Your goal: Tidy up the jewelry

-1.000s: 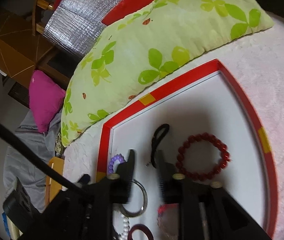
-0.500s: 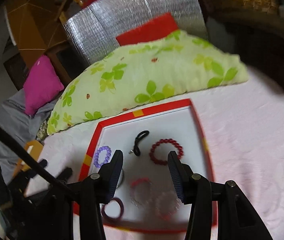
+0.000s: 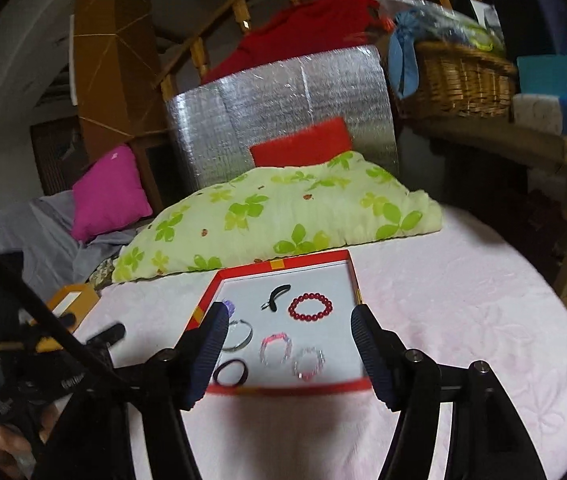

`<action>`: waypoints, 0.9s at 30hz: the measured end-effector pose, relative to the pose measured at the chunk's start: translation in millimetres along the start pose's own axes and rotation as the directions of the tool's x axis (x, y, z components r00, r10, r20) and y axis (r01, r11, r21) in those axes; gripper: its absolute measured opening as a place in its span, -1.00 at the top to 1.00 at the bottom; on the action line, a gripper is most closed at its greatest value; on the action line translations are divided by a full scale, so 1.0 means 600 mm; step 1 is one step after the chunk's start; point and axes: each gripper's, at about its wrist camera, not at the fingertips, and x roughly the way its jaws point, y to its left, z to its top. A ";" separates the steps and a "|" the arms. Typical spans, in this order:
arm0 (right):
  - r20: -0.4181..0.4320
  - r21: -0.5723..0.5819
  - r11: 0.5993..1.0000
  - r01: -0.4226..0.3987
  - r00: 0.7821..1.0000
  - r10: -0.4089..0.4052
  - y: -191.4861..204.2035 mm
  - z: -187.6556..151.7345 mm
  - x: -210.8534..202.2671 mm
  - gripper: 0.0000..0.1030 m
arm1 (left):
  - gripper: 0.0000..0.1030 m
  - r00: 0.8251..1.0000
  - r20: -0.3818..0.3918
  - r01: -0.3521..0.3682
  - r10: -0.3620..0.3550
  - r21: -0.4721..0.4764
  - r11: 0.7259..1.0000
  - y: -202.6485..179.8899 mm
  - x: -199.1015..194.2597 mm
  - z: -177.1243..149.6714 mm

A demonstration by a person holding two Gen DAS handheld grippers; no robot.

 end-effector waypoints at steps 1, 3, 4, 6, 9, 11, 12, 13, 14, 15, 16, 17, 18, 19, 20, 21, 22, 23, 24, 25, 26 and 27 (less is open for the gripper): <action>0.001 -0.023 1.000 0.009 1.000 -0.009 0.008 -0.004 -0.020 -0.40 | -0.62 1.000 0.003 -0.005 0.005 -0.002 1.000 0.005 -0.017 -0.001; -0.004 -0.054 0.998 0.033 0.999 -0.033 0.021 -0.010 -0.047 -0.44 | -0.62 1.000 0.011 -0.012 0.013 -0.019 1.000 0.018 -0.048 -0.001; -0.011 -0.072 0.996 0.055 0.998 -0.056 0.030 -0.013 -0.064 -0.45 | -0.62 1.000 0.016 -0.017 0.017 -0.024 1.000 0.022 -0.059 -0.001; -0.033 -0.085 0.994 0.065 0.997 -0.068 0.039 -0.016 -0.081 -0.45 | -0.62 0.999 0.026 -0.036 0.036 -0.035 0.999 0.033 -0.090 0.000; -0.054 -0.077 0.995 0.062 0.996 -0.067 0.051 -0.017 -0.113 -0.45 | -0.62 0.998 0.052 -0.041 0.043 -0.048 0.998 0.045 -0.135 -0.001; -0.062 -0.073 0.996 0.050 0.997 -0.054 0.060 -0.015 -0.134 -0.45 | -0.62 0.997 0.060 -0.046 0.048 -0.042 0.998 0.048 -0.159 -0.003; -0.069 -0.075 0.996 0.049 0.996 -0.054 0.064 -0.015 -0.141 -0.46 | -0.62 0.997 0.062 -0.044 0.047 -0.041 0.998 0.050 -0.170 -0.005; -0.078 -0.073 0.996 0.051 0.995 -0.057 0.068 -0.014 -0.149 -0.46 | -0.62 0.997 0.064 -0.043 0.046 -0.041 0.998 0.051 -0.176 -0.005; -0.083 -0.072 0.996 0.049 0.995 -0.055 0.072 -0.014 -0.157 -0.46 | -0.62 0.997 0.065 -0.047 0.049 -0.037 0.998 0.052 -0.185 -0.007; -0.083 -0.074 0.996 0.046 0.995 -0.052 0.075 -0.015 -0.164 -0.46 | -0.62 0.996 0.067 -0.055 0.057 -0.030 0.998 0.052 -0.195 -0.011; -0.078 -0.081 0.996 0.042 0.996 -0.049 0.080 -0.016 -0.173 -0.46 | -0.62 0.996 0.068 -0.055 0.057 -0.028 0.998 0.052 -0.200 -0.013; -0.076 -0.088 0.995 0.045 0.996 -0.052 0.085 -0.017 -0.177 -0.47 | -0.62 0.996 0.068 -0.052 0.053 -0.027 0.998 0.053 -0.207 -0.017; -0.075 -0.096 0.994 0.049 0.996 -0.056 0.089 -0.018 -0.181 -0.47 | -0.62 0.997 0.068 -0.044 0.046 -0.028 0.999 0.054 -0.216 -0.022; -0.073 -0.104 0.993 0.050 0.996 -0.058 0.092 -0.019 -0.186 -0.47 | -0.62 0.997 0.069 -0.038 0.040 -0.028 0.999 0.055 -0.221 -0.025; -0.071 -0.107 0.993 0.049 0.996 -0.057 0.095 -0.019 -0.189 -0.47 | -0.62 0.997 0.069 -0.037 0.039 -0.028 0.999 0.055 -0.226 -0.027; -0.069 -0.107 0.993 0.048 0.996 -0.056 0.096 -0.020 -0.193 -0.47 | -0.62 0.997 0.067 -0.041 0.042 -0.025 0.999 0.055 -0.232 -0.030; -0.071 -0.102 0.994 0.045 0.996 -0.053 0.096 -0.020 -0.196 -0.47 | -0.62 0.997 0.066 -0.042 0.043 -0.022 0.999 0.055 -0.236 -0.032; -0.073 -0.095 0.995 0.040 0.996 -0.047 0.096 -0.020 -0.198 -0.47 | -0.62 0.997 0.068 -0.044 0.044 -0.014 0.999 0.055 -0.242 -0.034; -0.074 -0.088 0.996 0.035 0.996 -0.041 0.096 -0.021 -0.200 -0.47 | -0.62 0.996 0.069 -0.047 0.047 -0.010 0.999 0.056 -0.245 -0.035; -0.076 -0.083 0.996 0.027 0.997 -0.034 0.098 -0.022 -0.203 -0.47 | -0.62 0.996 0.071 -0.051 0.052 -0.007 0.999 0.056 -0.249 -0.037; -0.075 -0.084 0.996 0.024 0.997 -0.031 0.099 -0.022 -0.206 -0.47 | -0.62 0.996 0.071 -0.052 0.052 -0.008 0.999 0.055 -0.253 -0.038; -0.074 -0.088 0.996 0.023 0.997 -0.030 0.101 -0.023 -0.208 -0.47 | -0.62 0.996 0.072 -0.050 0.051 -0.011 0.999 0.056 -0.258 -0.038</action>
